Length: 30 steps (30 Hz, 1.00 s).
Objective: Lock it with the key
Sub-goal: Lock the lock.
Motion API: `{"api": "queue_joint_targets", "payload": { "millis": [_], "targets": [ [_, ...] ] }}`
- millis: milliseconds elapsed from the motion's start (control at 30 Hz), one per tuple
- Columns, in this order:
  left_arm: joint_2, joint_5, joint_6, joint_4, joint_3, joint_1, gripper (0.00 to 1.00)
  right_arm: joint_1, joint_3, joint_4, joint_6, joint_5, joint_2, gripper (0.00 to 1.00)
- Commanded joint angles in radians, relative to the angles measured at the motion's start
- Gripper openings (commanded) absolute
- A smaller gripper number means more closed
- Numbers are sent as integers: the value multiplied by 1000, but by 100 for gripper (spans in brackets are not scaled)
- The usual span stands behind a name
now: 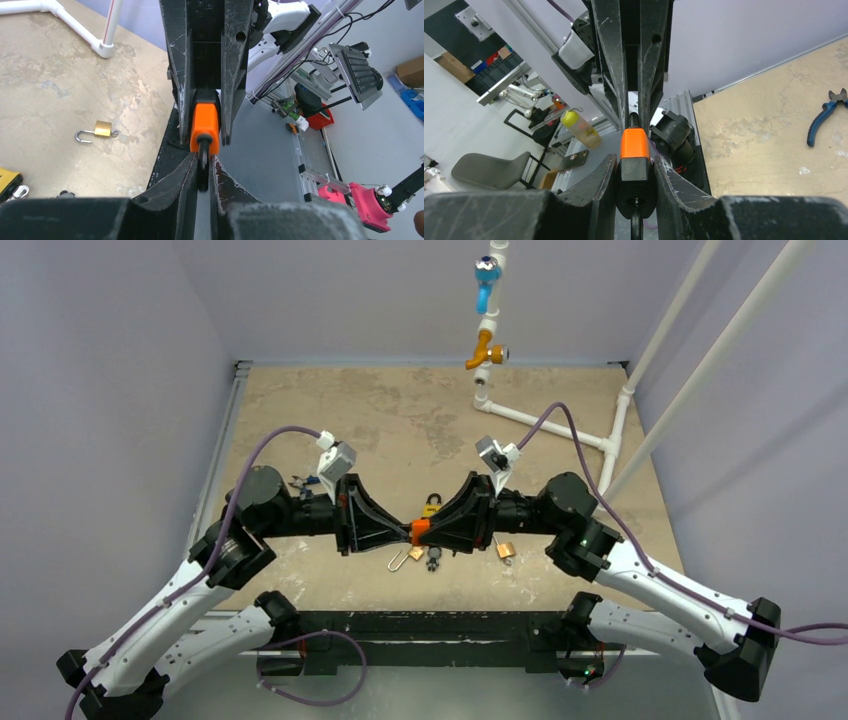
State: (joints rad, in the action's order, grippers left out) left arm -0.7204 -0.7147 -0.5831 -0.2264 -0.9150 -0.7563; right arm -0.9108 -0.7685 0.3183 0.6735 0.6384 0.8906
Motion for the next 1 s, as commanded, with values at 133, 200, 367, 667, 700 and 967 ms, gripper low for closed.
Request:
{"api": "queue_joint_targets", "payload": {
  "millis": [133,200,367,667,700,967],
  "targets": [
    [-66,16,-11,44,-7,-40,25,-46,-60,76,-30,-104,25,0],
    [-62,26,-9,43,-7,-41,3,-46,-59,73,-30,-112,21,0],
    [-42,47,-3,34,-1,-41,0,-47,-57,64,-35,-121,11,0],
    [12,133,49,-77,-44,-40,0,-34,-32,-65,-119,-220,-106,98],
    [16,141,62,-103,-56,-39,0,-28,-28,-81,-133,-221,-123,99],
    [29,131,96,-186,-108,-38,0,16,7,-138,-186,-160,-200,94]
  ]
}}
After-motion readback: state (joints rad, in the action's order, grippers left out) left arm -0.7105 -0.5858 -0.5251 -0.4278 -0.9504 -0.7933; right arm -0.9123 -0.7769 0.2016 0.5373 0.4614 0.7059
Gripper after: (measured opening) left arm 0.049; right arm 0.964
